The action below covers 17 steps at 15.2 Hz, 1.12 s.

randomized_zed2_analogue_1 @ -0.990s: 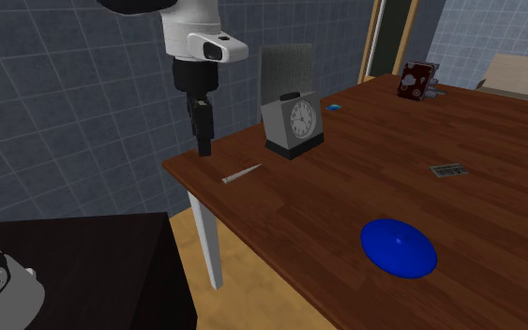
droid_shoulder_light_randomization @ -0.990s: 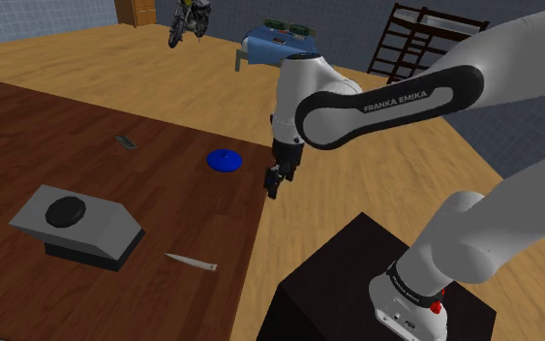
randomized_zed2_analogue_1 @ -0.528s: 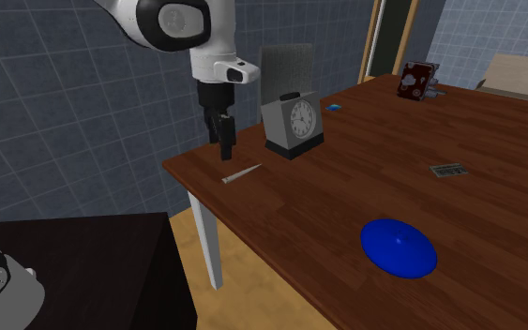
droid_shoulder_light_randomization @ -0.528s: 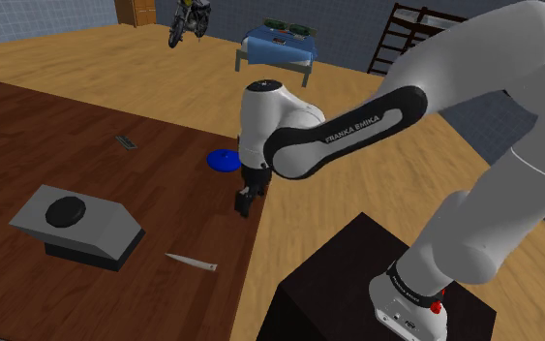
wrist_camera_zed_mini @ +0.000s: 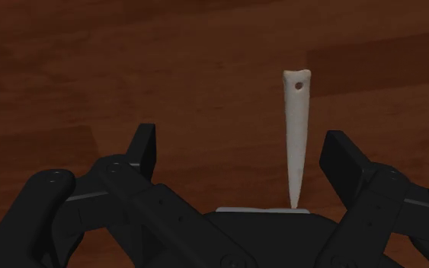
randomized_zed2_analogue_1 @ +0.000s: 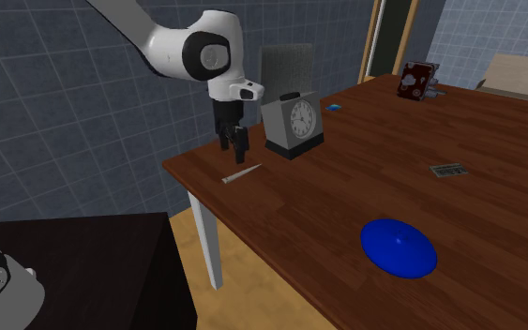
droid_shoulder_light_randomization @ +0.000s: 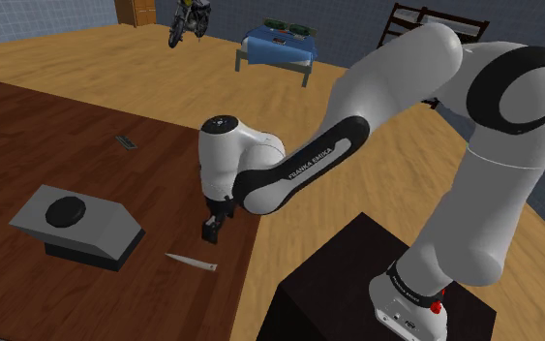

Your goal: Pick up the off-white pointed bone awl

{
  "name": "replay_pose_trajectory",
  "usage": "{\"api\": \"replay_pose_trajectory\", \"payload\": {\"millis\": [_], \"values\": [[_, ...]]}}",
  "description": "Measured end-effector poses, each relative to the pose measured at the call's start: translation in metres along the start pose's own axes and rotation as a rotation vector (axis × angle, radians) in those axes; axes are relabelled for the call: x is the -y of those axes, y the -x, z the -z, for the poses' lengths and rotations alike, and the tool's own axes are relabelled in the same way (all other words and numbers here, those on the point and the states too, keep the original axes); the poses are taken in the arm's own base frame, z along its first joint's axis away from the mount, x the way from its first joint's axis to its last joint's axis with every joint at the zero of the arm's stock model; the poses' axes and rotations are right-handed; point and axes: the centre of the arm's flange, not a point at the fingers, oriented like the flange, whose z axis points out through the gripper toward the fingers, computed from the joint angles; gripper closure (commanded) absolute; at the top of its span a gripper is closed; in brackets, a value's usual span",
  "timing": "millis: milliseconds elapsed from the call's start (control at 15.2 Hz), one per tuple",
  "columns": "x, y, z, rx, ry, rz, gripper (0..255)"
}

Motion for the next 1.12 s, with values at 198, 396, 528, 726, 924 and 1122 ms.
{"api": "replay_pose_trajectory", "payload": {"millis": [198,396,528,726,924,1122], "values": [[0.022,-0.022,-0.022,-0.01,0.012,0.041,0],[0.048,-0.042,-0.043,-0.02,0.025,0.082,0],[0.068,-0.055,-0.058,-0.027,0.034,0.109,0],[0.076,-0.059,-0.075,-0.03,0.038,0.121,0],[0.079,-0.06,-0.092,-0.03,0.039,0.123,0],[0.079,-0.06,-0.103,-0.03,0.039,0.123,0]]}}
